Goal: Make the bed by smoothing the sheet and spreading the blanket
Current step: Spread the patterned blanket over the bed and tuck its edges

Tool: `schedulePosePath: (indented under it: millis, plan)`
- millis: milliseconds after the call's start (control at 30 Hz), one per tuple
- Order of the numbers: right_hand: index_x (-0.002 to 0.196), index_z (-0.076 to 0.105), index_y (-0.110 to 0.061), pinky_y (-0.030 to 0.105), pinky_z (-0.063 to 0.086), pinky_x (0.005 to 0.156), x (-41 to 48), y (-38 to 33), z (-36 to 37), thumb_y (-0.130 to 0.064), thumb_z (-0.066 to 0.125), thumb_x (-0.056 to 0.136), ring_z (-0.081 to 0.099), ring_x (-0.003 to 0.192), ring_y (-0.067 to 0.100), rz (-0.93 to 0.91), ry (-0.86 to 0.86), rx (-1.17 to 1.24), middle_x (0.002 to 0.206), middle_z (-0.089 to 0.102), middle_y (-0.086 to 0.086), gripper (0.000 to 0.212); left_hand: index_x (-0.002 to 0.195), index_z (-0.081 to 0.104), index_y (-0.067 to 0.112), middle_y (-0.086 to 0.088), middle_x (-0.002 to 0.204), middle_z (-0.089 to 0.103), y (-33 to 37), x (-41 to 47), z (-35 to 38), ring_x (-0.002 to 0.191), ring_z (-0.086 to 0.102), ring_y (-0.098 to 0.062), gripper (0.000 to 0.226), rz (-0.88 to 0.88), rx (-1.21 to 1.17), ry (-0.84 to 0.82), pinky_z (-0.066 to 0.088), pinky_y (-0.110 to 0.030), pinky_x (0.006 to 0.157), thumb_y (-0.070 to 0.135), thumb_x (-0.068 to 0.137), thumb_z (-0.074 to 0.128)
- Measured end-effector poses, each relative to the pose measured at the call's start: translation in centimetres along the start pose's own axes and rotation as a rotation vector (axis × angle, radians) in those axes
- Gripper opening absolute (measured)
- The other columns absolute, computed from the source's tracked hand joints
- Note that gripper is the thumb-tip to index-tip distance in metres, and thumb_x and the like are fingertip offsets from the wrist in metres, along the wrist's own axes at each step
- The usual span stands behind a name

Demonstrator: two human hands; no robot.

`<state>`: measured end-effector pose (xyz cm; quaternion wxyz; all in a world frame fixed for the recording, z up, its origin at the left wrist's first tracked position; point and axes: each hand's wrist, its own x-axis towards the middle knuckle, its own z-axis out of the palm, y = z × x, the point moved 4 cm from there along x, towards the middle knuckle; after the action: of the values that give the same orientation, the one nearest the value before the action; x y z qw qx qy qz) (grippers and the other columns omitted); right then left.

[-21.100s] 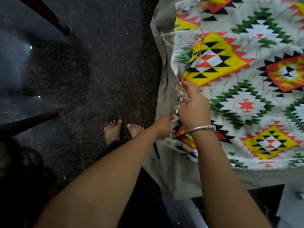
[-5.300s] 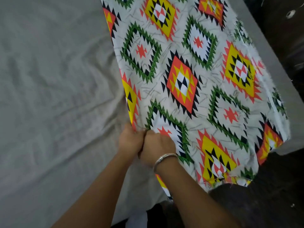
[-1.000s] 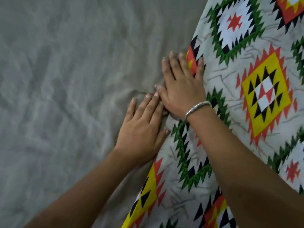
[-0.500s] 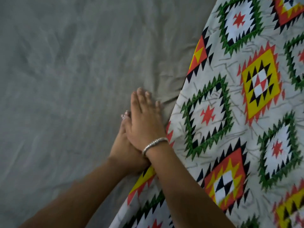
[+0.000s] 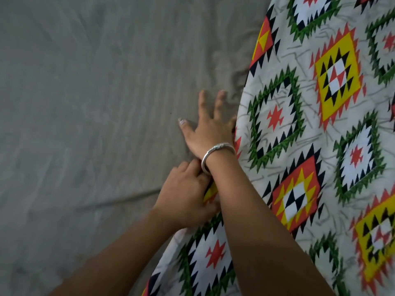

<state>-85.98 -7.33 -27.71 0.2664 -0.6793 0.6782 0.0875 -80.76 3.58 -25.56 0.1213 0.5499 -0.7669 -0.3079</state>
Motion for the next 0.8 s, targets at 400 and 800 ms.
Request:
schedulePosePath:
  millis: [400,800]
  plan:
    - [0.141,0.034,-0.012,0.042,0.022,0.114,-6.9,-1.5,-1.4,-0.033,0.052,0.091,0.023,0.139,0.034,-0.088,0.217,0.065,0.149,0.028,0.022,0.057,0.086,0.057,0.004,-0.015,0.078,0.058,-0.9,-4.4,0.1,0.061,0.055,-0.035,0.016,-0.363,-0.041,0.185,0.024,-0.024,0.044,0.017,0.079,0.062]
    - [0.149,0.018,-0.015,0.050,0.005,0.117,-17.3,8.4,5.9,-0.035,0.045,0.095,0.004,0.145,0.034,-0.092,0.153,-0.023,0.157,0.010,0.016,0.064,0.126,0.050,0.003,-0.019,0.122,0.055,1.5,-7.7,3.6,0.105,0.052,-0.039,0.065,-0.388,0.236,0.078,0.042,-0.046,0.088,0.049,0.080,0.046]
